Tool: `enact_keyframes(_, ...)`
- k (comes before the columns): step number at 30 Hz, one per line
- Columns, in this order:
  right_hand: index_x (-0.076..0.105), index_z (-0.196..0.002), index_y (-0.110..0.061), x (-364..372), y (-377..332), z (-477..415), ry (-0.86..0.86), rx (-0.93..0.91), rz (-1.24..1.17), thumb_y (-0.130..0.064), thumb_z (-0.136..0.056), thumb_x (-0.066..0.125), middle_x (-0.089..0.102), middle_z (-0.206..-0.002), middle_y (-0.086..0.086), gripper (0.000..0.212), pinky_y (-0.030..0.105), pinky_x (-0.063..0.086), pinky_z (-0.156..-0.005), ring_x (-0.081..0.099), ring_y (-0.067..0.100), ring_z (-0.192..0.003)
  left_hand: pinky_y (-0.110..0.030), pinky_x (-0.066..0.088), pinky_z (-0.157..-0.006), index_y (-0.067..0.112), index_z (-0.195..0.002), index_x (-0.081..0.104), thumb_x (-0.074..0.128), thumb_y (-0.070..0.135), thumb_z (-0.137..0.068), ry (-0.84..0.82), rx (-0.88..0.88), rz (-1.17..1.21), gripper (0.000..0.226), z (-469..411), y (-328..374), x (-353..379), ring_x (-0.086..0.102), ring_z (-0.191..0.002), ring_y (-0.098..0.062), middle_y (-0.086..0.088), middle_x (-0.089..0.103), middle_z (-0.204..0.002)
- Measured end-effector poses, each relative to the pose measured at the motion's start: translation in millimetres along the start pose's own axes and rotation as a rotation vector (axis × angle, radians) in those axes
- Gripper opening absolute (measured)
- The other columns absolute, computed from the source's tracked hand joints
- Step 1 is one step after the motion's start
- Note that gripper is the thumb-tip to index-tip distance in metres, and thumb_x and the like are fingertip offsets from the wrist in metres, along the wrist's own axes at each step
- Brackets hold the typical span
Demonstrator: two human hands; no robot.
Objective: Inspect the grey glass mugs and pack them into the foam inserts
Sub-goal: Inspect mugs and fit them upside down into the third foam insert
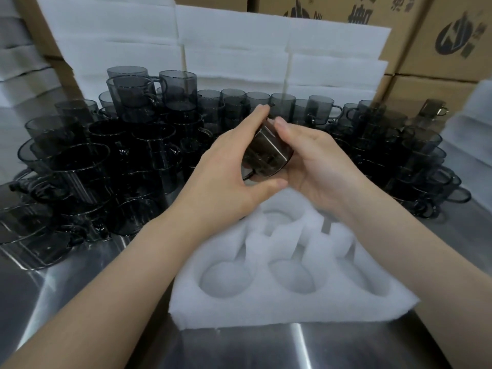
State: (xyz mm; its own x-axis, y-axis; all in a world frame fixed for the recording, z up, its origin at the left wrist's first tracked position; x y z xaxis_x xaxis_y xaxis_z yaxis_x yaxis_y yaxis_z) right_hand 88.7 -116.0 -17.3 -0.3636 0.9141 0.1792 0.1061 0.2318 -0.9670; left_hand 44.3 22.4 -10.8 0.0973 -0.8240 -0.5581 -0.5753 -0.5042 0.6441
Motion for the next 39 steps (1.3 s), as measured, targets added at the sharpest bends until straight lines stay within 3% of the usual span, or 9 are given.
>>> enact_keyframes(5,0.073,-0.104,-0.003,0.2,0.1,-0.5,0.043,0.021,-0.047,-0.028,-0.094,0.059,0.070,-0.105,0.024,0.030,0.040,0.058,-0.066,0.068,0.041,-0.096,-0.013,0.021,-0.115,0.023,-0.150,0.029,0.079,0.013,-0.078,0.001,0.048,0.009,0.088,-0.2,1.7,-0.8,0.028,-0.142,-0.002,0.007,0.036,-0.154)
enact_keyframes(10,0.072,-0.083,-0.007,-1.8,-3.1,-0.3,0.116,0.005,-0.068,-0.018,-0.099,0.053,0.072,-0.076,0.011,0.027,0.031,0.055,-0.049,0.070,0.022,-0.067,-0.012,0.017,-0.114,0.035,-0.145,0.033,0.078,0.007,-0.076,-0.078,0.143,-0.061,0.087,-1.4,6.2,2.1,0.011,-0.147,-0.002,0.026,0.023,-0.153)
enact_keyframes(13,0.073,-0.080,-0.008,-2.5,-2.7,-0.6,0.122,0.019,-0.045,-0.010,-0.097,0.054,0.070,-0.077,0.012,0.026,0.041,0.060,-0.059,0.068,0.025,-0.073,-0.009,0.017,-0.113,0.036,-0.142,0.035,0.077,0.005,-0.075,-0.096,0.205,-0.087,0.086,-1.6,8.5,2.1,0.007,-0.148,0.000,0.029,0.021,-0.152)
enact_keyframes(16,0.072,-0.099,-0.007,-0.4,-2.2,-2.5,0.031,0.072,-0.048,-0.016,-0.098,0.053,0.073,-0.091,0.012,0.021,0.041,0.060,-0.074,0.069,0.026,-0.088,-0.011,0.016,-0.115,0.032,-0.141,0.034,0.077,0.000,-0.074,-0.079,0.259,-0.109,0.086,-0.6,9.3,2.5,0.005,-0.148,-0.003,0.026,0.019,-0.155)
enact_keyframes(19,0.062,-0.125,-0.007,6.5,-2.0,-2.0,-0.088,0.172,-0.053,-0.032,-0.102,0.046,0.069,-0.112,0.014,0.037,0.043,0.056,-0.083,0.066,0.028,-0.104,-0.034,0.017,-0.122,0.017,-0.144,0.032,0.072,-0.006,-0.075,-0.030,0.240,-0.088,0.083,-0.4,8.2,2.2,0.003,-0.150,-0.008,0.013,0.016,-0.161)
enact_keyframes(23,0.061,-0.122,-0.003,10.5,-2.7,2.0,-0.090,0.171,-0.096,-0.033,-0.098,0.048,0.069,-0.111,0.016,0.040,0.040,0.057,-0.075,0.069,0.028,-0.096,-0.055,0.013,-0.120,0.036,-0.142,0.024,0.069,-0.002,-0.074,-0.046,0.193,-0.053,0.090,-2.5,7.9,3.8,-0.002,-0.150,-0.012,0.014,0.006,-0.160)
enact_keyframes(26,0.054,-0.132,-0.002,9.7,-4.0,4.1,-0.091,0.095,-0.097,-0.024,-0.088,0.056,0.063,-0.124,0.021,0.049,0.048,0.055,-0.088,0.064,0.034,-0.110,-0.047,0.011,-0.122,0.030,-0.153,0.010,0.076,0.032,-0.073,-0.065,0.140,-0.063,0.104,-3.5,3.7,5.5,-0.004,-0.150,-0.011,0.007,-0.004,-0.164)
enact_keyframes(30,0.059,-0.127,-0.002,12.4,-4.6,6.0,-0.129,0.082,-0.111,-0.016,-0.082,0.061,0.071,-0.107,0.016,0.048,0.038,0.059,-0.079,0.070,0.027,-0.094,-0.004,0.007,-0.112,0.011,-0.154,0.009,0.072,0.048,-0.078,-0.036,0.071,-0.046,0.105,-4.7,1.4,6.5,0.001,-0.144,0.005,-0.003,-0.001,-0.164)
enact_keyframes(39,0.063,-0.115,-0.002,14.5,-5.8,4.4,-0.076,0.039,-0.122,-0.010,-0.095,0.053,0.070,-0.094,0.012,0.024,0.035,0.059,-0.068,0.070,0.023,-0.082,-0.034,0.008,-0.123,0.005,-0.150,0.019,0.075,0.026,-0.082,-0.074,0.156,-0.082,0.091,-4.8,7.8,6.8,0.003,-0.151,-0.024,-0.009,0.010,-0.161)
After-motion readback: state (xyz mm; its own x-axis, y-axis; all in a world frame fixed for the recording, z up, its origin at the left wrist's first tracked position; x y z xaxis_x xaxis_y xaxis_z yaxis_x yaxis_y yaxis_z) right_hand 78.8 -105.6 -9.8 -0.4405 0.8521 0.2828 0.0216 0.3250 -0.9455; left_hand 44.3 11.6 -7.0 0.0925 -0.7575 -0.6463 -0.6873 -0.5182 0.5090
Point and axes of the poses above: each hand's wrist, its own z-axis away from the middle knuckle, its own x-axis out of the palm, y = z × x, the point moved 4 cm from there along -z, towards the middle knuckle
